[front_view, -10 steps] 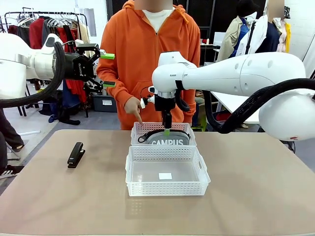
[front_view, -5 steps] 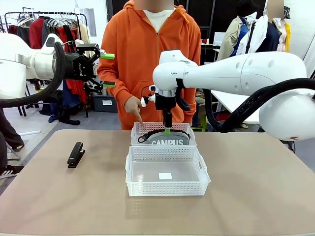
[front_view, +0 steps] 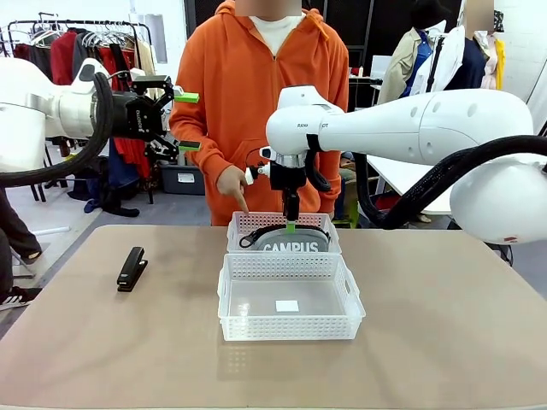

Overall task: Distribute items into two baskets.
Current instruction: Pick up the Stapler that the person points to.

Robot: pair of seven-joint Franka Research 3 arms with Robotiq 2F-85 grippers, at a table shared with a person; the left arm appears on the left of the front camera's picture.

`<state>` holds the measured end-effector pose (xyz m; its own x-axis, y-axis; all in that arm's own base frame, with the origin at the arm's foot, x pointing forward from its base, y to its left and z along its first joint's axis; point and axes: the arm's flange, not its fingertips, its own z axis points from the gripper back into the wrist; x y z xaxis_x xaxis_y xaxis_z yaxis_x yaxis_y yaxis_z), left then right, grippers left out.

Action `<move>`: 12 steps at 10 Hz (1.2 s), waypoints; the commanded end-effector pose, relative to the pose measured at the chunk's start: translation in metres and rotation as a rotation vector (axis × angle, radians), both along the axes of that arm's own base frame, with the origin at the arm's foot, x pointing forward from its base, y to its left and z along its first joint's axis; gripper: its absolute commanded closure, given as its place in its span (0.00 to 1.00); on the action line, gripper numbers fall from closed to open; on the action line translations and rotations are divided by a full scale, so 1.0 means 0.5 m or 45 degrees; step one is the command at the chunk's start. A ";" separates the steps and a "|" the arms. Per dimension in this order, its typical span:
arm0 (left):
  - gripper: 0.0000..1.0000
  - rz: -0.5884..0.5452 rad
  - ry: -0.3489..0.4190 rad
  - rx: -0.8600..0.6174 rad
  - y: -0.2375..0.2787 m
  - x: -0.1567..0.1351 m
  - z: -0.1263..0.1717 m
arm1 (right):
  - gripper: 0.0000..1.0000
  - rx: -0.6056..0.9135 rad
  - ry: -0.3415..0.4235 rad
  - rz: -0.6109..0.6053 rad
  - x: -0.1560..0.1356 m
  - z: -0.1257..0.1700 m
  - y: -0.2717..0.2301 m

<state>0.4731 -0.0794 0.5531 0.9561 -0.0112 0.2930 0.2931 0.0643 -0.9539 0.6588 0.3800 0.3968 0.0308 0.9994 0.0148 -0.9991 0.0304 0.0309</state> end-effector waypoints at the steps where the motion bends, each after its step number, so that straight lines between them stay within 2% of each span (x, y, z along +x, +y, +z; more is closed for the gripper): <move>1: 0.00 -0.007 -0.007 -0.001 0.002 -0.003 0.005 | 0.00 -0.007 -0.009 0.002 0.000 0.003 0.001; 3: 0.00 -0.007 -0.007 -0.001 0.002 -0.003 0.005 | 0.00 0.000 0.000 0.000 0.000 0.000 0.000; 6: 0.00 -0.007 -0.007 -0.001 0.002 -0.003 0.005 | 0.00 0.127 0.140 -0.323 -0.006 0.100 -0.019; 7: 0.00 -0.007 -0.007 -0.001 0.002 -0.003 0.005 | 0.00 0.170 0.179 -0.477 -0.005 0.137 -0.035; 9: 0.00 -0.007 -0.007 -0.001 0.002 -0.003 0.005 | 0.00 0.229 0.269 -0.674 -0.004 0.211 -0.092; 11: 0.00 -0.007 -0.007 -0.001 0.002 -0.003 0.005 | 0.00 0.360 0.455 -0.934 -0.019 0.280 -0.172; 12: 0.00 -0.007 -0.007 -0.001 0.002 -0.003 0.005 | 0.00 0.453 0.514 -0.977 -0.031 0.310 -0.210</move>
<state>0.4732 -0.0790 0.5533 0.9560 -0.0105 0.2932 0.2932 0.0645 -0.9539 0.6503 0.2821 0.5410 0.6829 0.7220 0.1115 -0.6906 0.5882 0.4208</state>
